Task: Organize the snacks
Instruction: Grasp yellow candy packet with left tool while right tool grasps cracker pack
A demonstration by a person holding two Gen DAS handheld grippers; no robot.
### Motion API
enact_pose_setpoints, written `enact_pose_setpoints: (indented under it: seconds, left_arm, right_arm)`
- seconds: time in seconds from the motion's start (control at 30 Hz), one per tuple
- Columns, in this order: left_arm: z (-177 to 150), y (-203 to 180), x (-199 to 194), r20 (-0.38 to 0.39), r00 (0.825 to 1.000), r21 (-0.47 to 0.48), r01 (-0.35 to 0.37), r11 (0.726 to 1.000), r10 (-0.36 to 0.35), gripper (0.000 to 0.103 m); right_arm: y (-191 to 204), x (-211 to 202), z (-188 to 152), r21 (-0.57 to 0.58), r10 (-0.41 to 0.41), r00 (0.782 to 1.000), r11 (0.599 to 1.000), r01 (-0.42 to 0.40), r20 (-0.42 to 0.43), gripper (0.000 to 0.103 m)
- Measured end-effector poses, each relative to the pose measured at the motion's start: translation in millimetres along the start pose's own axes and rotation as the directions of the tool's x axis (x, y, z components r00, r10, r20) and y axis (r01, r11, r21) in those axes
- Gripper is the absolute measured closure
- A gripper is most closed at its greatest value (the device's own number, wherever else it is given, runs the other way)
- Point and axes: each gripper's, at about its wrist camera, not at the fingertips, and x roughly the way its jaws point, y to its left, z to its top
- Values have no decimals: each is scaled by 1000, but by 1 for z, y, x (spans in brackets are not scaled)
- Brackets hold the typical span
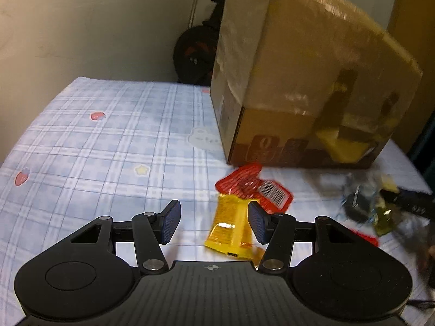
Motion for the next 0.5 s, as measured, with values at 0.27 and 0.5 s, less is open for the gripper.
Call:
enact_pose_setpoints:
  seconds: [0.27,0.5]
  left_arm:
    - [-5,-17,21,-36,999,92,6,996,-3,46]
    - [-12,-14,23,-3,997,99,-72,993,73,61]
  right_arm:
    - [0,0,0,-2,0,1000,1000,0,0,45]
    - [-1,0,0,4,4,1000,1000,-4,2,45]
